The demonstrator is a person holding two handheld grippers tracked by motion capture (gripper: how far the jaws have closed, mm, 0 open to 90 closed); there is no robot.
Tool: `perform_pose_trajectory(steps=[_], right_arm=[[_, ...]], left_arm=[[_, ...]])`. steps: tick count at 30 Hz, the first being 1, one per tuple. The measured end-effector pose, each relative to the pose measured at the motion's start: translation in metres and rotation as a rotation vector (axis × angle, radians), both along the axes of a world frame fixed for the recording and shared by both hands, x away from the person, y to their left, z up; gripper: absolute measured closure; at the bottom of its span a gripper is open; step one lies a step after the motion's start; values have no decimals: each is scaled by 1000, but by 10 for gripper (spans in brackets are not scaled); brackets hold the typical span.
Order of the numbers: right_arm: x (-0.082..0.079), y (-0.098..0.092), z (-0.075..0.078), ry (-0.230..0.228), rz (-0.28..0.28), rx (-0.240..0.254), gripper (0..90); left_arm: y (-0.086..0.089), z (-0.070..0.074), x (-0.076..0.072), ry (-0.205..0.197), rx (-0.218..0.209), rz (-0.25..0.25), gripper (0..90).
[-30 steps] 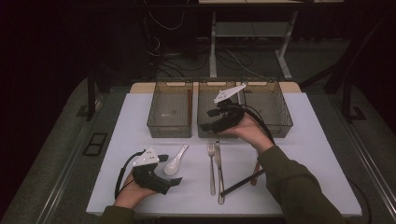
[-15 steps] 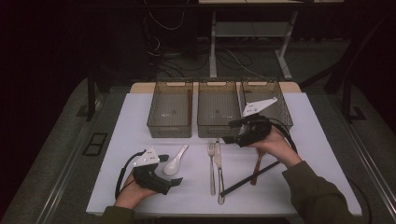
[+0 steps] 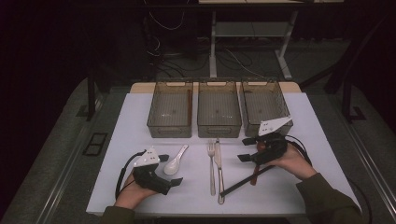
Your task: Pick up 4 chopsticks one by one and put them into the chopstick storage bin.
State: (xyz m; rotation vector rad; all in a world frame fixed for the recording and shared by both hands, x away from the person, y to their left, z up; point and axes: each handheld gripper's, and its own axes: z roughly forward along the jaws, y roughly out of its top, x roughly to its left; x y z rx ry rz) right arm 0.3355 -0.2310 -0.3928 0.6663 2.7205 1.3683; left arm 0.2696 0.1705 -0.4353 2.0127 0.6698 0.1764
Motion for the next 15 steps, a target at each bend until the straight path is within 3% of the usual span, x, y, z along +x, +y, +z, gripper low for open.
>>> perform_pose_trajectory(steps=[15], right_arm=[[-28, -12, -21, 34, 56, -61, 332]], left_arm=[[0, 0, 0, -4, 10, 0, 0]])
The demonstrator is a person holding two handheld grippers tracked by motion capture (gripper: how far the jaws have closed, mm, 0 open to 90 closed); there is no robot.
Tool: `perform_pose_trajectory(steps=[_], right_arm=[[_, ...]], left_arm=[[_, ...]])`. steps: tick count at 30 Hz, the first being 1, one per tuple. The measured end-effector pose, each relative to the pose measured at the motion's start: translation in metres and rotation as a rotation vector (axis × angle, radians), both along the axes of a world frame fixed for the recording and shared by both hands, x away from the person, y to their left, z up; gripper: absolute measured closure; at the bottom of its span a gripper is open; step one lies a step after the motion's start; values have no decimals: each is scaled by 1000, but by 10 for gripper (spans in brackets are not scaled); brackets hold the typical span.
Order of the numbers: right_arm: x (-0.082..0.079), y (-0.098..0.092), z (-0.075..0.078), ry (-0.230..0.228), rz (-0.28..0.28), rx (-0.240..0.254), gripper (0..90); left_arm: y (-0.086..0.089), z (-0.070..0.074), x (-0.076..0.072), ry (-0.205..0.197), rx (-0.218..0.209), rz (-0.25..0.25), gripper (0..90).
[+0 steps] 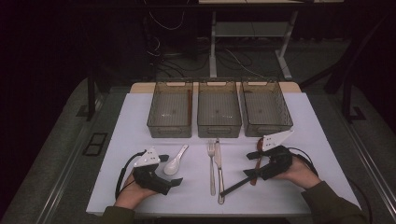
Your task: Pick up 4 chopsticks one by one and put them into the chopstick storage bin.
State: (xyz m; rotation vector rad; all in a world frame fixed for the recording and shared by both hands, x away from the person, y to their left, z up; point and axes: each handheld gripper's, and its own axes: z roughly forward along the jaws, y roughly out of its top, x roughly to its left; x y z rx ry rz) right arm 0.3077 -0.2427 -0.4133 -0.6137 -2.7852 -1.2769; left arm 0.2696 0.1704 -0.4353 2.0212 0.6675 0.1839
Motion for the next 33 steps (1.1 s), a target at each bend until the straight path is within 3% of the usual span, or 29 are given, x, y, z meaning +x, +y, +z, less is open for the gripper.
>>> perform_pose_trajectory(steps=[4, 15, 22, 33], right_arm=[[-4, -2, -6, 5, 5, -16, 351], [-7, 4, -16, -3, 112, -73, 417], [-9, 7, -23, -13, 155, -142, 424], [-10, 9, -25, -36, 178, -174, 457]], left_arm=[[0, 0, 0, 0, 2, 3, 0], [0, 0, 0, -1, 5, -1, 0], [0, 0, 0, 1, 8, -3, 0], [-1, -1, 1, 3, 8, -2, 0]])
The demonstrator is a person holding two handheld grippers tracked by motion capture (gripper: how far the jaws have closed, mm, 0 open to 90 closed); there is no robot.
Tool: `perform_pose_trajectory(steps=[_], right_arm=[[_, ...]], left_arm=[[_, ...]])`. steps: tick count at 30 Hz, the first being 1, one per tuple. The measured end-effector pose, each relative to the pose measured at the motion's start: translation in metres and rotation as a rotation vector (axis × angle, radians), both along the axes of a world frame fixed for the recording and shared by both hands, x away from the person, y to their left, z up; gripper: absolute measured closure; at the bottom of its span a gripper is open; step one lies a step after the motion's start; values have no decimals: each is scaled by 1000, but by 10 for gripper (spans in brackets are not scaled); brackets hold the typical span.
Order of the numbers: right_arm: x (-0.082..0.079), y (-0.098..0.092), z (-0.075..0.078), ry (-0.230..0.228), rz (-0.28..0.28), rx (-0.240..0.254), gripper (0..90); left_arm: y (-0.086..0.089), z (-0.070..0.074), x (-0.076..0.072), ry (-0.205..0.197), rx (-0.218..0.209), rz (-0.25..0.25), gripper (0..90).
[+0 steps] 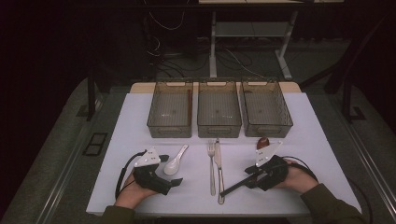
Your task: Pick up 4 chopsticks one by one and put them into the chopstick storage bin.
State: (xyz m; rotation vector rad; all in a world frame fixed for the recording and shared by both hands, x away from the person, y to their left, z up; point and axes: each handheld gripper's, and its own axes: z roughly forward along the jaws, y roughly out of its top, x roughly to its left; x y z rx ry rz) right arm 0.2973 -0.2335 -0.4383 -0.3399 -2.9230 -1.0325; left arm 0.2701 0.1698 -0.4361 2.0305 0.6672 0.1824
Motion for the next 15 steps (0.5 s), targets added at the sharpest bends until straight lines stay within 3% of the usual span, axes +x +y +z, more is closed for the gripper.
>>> perform_pose_trajectory(steps=[7, 15], right_arm=[[-1, 1, -1, -41, 12, -13, 511], [-2, 2, -2, -53, 28, -24, 589]], left_arm=[[0, 0, 0, 0, -1, 1, 0], [0, 0, 0, -1, -2, 1, 0]])
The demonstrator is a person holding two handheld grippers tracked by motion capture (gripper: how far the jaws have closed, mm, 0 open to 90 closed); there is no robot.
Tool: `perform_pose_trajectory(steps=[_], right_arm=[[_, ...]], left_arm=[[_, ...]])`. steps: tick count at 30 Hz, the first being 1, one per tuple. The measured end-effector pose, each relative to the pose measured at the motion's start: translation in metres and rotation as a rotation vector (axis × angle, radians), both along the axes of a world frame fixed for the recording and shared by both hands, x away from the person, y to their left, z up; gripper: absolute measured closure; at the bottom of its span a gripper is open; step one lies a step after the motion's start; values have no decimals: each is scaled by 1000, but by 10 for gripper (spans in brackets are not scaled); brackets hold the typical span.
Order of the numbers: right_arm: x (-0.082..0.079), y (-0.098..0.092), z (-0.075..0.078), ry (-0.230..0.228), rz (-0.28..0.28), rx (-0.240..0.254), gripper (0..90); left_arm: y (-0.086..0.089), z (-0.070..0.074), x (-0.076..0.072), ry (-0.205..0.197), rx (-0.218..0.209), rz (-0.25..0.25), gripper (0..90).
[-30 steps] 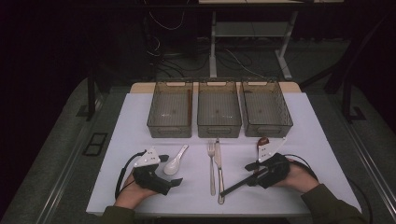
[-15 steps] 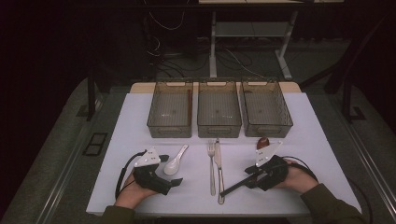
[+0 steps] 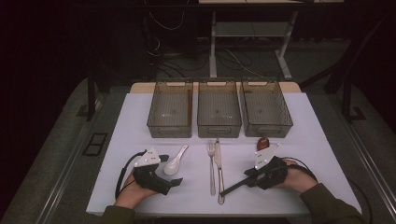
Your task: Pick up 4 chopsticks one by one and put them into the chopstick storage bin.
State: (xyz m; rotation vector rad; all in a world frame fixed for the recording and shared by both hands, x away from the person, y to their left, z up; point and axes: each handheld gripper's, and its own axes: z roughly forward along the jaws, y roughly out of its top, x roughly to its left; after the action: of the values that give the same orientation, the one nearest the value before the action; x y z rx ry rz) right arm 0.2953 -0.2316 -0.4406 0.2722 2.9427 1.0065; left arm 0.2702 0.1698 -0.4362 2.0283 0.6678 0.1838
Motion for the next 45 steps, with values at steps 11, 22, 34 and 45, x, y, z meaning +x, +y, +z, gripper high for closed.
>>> perform_pose_trajectory(steps=[11, 22, 34, 45], right_arm=[[0, -1, 0, 3, -14, -3, 665], [4, -2, 0, 0, -27, 4, 718], [4, -2, 0, -11, -45, 0, 773], [4, -2, 1, -9, -64, -5, 792]], left_arm=[[0, 0, 0, 1, 3, -1, 0], [0, 0, 0, 2, 5, 1, 0], [0, 0, 0, 2, 6, 1, 0], [0, 0, 0, 1, 6, 0, 0]])
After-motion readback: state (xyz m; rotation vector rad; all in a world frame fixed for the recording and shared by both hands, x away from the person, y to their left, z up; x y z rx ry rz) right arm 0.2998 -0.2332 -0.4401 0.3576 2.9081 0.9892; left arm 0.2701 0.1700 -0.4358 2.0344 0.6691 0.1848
